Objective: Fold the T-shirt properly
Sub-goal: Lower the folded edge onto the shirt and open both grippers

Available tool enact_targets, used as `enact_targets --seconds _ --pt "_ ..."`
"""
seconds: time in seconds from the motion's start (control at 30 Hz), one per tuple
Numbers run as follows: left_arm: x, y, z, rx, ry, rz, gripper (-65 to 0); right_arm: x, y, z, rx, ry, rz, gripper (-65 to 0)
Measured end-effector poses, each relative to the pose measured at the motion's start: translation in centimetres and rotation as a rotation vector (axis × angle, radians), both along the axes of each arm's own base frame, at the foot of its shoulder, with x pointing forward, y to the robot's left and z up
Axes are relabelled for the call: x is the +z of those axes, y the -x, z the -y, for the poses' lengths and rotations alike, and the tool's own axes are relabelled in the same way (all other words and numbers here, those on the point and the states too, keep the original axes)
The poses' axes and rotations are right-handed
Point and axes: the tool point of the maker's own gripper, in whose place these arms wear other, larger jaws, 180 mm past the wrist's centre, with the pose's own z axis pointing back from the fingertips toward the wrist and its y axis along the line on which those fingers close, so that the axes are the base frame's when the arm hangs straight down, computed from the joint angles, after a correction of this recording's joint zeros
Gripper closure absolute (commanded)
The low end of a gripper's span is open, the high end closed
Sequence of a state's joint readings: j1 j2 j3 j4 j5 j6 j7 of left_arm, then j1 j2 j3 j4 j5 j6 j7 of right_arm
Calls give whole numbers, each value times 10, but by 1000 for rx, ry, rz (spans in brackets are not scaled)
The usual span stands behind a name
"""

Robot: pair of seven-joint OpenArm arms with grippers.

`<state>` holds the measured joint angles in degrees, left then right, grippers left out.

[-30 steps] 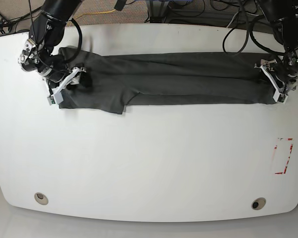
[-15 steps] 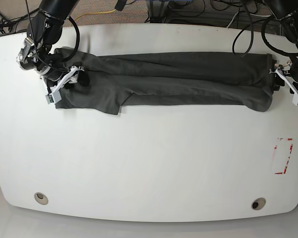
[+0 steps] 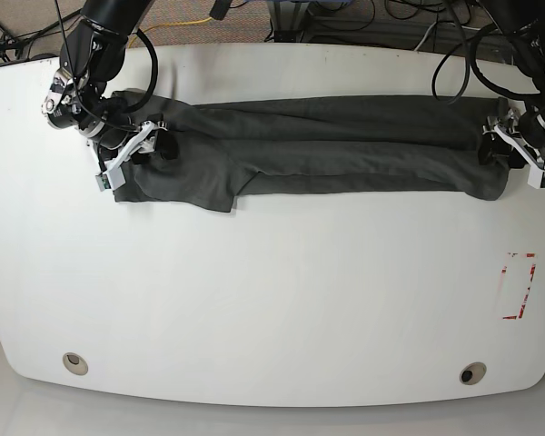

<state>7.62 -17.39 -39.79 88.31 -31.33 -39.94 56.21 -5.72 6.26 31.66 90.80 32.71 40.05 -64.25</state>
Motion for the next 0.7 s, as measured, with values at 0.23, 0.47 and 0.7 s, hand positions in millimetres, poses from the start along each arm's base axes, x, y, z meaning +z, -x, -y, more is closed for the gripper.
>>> enact_targets --seconds 0.23,0.47,0.7 --pt "-14 4 -1 9 -35 -53 -388 0 0 -1 0 -3 1 -385" --pt "-13 -2 -1 13 -32 -26 -385 0 0 -1 -1 -3 1 -385" --pt "-23 -13 3 22 20 -36 -335 0 -1 -2 0 -6 3 -385"
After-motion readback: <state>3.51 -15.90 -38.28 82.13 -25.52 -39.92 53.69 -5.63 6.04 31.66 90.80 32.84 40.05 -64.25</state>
